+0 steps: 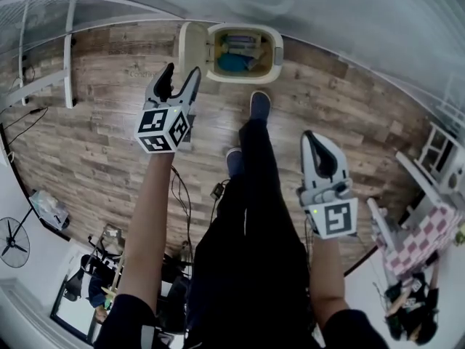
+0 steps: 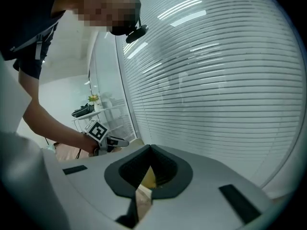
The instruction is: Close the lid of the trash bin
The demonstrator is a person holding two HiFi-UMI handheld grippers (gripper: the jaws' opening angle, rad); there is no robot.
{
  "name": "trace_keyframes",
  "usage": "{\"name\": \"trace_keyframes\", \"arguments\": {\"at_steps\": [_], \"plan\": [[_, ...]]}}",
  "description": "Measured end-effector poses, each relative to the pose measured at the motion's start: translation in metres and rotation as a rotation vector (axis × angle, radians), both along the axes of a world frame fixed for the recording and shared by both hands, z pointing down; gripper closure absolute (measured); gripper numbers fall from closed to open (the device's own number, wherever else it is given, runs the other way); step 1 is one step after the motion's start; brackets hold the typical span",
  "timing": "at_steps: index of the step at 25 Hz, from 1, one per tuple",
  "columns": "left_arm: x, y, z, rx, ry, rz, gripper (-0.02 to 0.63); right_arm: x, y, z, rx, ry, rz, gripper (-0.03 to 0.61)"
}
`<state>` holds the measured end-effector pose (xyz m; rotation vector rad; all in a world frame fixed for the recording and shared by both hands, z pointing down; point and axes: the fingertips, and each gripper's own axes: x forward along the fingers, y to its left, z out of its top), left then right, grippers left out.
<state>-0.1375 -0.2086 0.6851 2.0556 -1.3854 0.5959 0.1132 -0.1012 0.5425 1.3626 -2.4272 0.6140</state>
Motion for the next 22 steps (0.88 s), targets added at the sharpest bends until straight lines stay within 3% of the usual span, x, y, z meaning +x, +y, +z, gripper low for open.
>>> {"name": "trace_keyframes", "arguments": {"at_steps": [9,14,22], "plan": [[-0.012,-0.007,0.027,-0.096,-0.033,0.015,0.351,-0.013,0.018,0.039,-0.084,-0.034,-0.022,0.575],[-0.011,-0.012,0.028,-0.137,0.005,0.008,0.511,-0.018,0.028,0.057,-0.135,-0.052,-0.031,0.575],[-0.005,-0.010,0.025,-0.125,0.016,0.004,0.514,-0.022,0.037,0.067,-0.154,-0.053,-0.063,0.575]]}}
